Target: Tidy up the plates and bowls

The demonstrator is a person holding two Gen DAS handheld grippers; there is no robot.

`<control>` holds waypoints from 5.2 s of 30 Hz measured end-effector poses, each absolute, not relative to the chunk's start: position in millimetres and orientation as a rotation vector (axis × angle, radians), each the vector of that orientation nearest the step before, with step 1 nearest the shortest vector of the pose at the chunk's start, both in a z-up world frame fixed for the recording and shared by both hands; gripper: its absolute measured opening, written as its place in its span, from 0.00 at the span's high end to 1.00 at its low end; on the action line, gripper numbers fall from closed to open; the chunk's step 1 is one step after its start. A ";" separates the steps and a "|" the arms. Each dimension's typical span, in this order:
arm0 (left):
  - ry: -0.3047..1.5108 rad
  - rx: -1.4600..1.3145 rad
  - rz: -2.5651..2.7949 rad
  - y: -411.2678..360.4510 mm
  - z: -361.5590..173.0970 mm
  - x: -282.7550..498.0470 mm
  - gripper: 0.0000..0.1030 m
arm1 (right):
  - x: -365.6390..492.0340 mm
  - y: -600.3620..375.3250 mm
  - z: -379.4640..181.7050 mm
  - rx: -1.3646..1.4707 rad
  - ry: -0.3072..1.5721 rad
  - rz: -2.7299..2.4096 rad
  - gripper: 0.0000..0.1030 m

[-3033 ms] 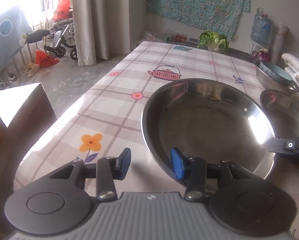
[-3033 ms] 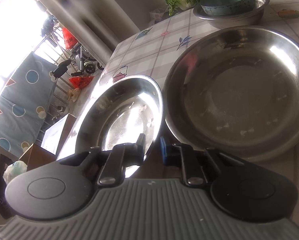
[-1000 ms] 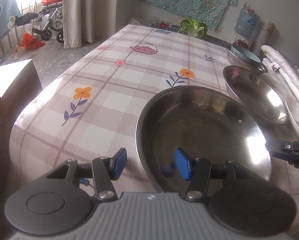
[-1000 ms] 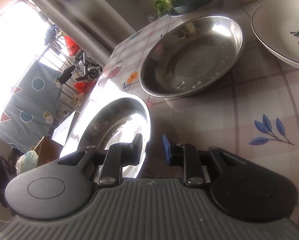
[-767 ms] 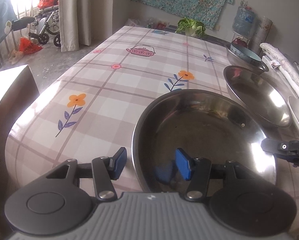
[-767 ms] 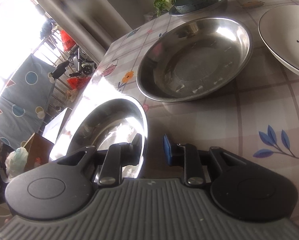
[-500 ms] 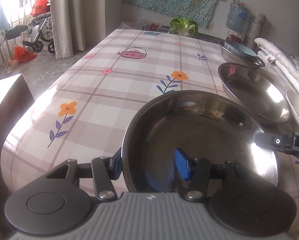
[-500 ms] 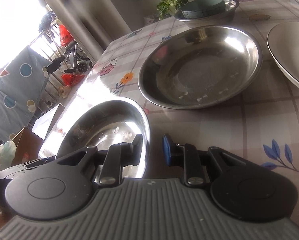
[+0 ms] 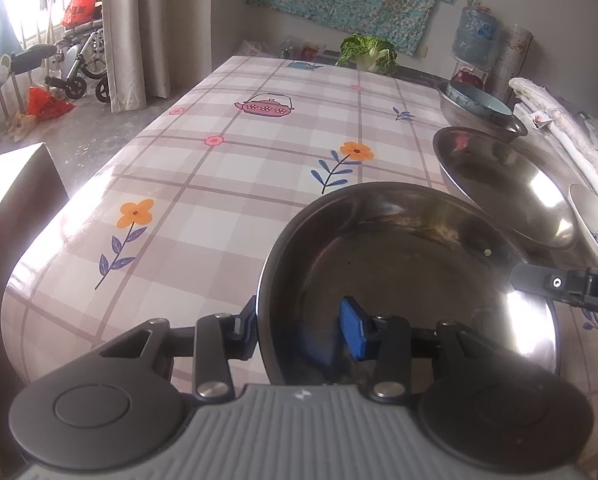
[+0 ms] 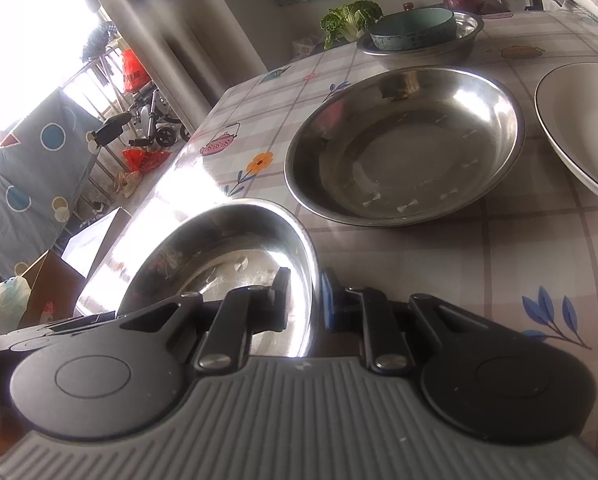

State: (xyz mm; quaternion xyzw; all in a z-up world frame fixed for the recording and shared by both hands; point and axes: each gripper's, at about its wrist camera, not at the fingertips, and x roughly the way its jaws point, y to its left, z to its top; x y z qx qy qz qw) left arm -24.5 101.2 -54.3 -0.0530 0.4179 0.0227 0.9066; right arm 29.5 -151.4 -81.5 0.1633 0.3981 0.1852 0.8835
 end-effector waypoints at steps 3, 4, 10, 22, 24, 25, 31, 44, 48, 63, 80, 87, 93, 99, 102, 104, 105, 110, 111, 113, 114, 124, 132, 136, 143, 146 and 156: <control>0.864 -0.102 0.042 99.2 -54.7 -26.8 0.59 | 27.7 -153.2 -81.8 0.342 0.829 0.381 0.86; 0.862 -0.096 0.042 98.7 -55.0 -27.8 0.60 | 27.5 -153.9 -82.6 0.345 0.832 0.379 0.86; 0.865 -0.059 0.052 95.6 -55.2 -31.6 0.64 | 23.6 -157.3 -83.4 0.358 0.832 0.380 0.86; 0.878 -0.016 0.061 91.9 -56.3 -32.6 0.63 | 20.2 -157.8 -87.8 0.358 0.856 0.383 0.86; 0.879 -0.014 0.062 92.3 -56.3 -32.3 0.63 | 19.6 -156.4 -88.3 0.356 0.859 0.388 0.86; 0.880 -0.014 0.062 92.7 -56.3 -32.1 0.63 | 19.6 -155.8 -88.1 0.355 0.860 0.389 0.86; 0.889 -0.019 0.061 92.9 -56.4 -31.7 0.60 | 20.1 -155.4 -88.0 0.357 0.860 0.393 0.86; 0.893 -0.007 0.065 90.9 -56.7 -31.1 0.58 | 20.3 -156.4 -87.4 0.375 0.864 0.401 0.86; 0.893 -0.006 0.063 90.6 -56.7 -31.4 0.60 | 20.4 -156.4 -87.4 0.374 0.863 0.401 0.85; 0.888 -0.017 0.037 87.7 -54.8 -34.5 0.60 | 17.5 -156.7 -83.9 0.354 0.848 0.386 0.85; 0.888 -0.015 0.036 87.0 -55.0 -35.1 0.60 | 15.0 -156.7 -82.9 0.343 0.843 0.380 0.85; 0.888 -0.015 0.036 86.8 -55.0 -35.3 0.60 | 15.1 -156.7 -82.9 0.343 0.843 0.380 0.85; 0.888 -0.015 0.036 86.7 -54.9 -35.4 0.60 | 15.1 -156.9 -82.5 0.341 0.842 0.379 0.85; 0.888 -0.014 0.036 86.7 -54.9 -35.7 0.60 | 15.1 -156.9 -82.5 0.341 0.841 0.379 0.85; 0.888 -0.014 0.036 86.6 -54.8 -35.9 0.60 | 15.0 -157.0 -82.5 0.342 0.842 0.379 0.85; 0.888 -0.015 0.036 86.7 -54.7 -35.8 0.60 | 15.1 -156.9 -82.5 0.342 0.841 0.379 0.85; 0.888 -0.014 0.036 86.5 -54.7 -35.9 0.60 | 14.9 -156.9 -82.4 0.341 0.841 0.378 0.85; 0.888 -0.014 0.035 86.5 -54.6 -35.8 0.60 | 14.8 -157.4 -82.0 0.341 0.840 0.378 0.85; 0.888 -0.014 0.035 86.0 -54.8 -35.9 0.60 | 14.8 -157.8 -81.6 0.342 0.840 0.376 0.85; 0.888 -0.014 0.035 85.9 -54.8 -35.9 0.60 | 14.8 -158.0 -81.5 0.342 0.840 0.377 0.85; 0.888 -0.014 0.035 85.6 -54.9 -36.3 0.60 | 14.8 -158.0 -81.5 0.342 0.839 0.376 0.85; 0.889 -0.013 0.035 85.7 -54.8 -36.3 0.60 | 15.8 -159.6 -81.0 0.343 0.838 0.374 0.85; 0.891 -0.013 0.034 84.4 -55.4 -36.3 0.60 | 15.9 -159.6 -81.2 0.343 0.838 0.375 0.85; 0.892 -0.008 0.035 82.8 -56.0 -36.1 0.60 | 15.7 -160.3 -80.6 0.344 0.836 0.374 0.85; 0.886 0.004 0.049 84.4 -54.5 -30.3 0.64 | 17.0 -161.3 -79.4 0.335 0.823 0.367 0.87; 0.884 0.014 0.069 87.1 -53.7 -28.6 0.74 | 15.6 -159.3 -78.8 0.321 0.817 0.362 0.88; 0.877 0.006 0.065 92.2 -50.0 -30.6 0.80 | 12.2 -158.7 -76.3 0.318 0.807 0.359 0.88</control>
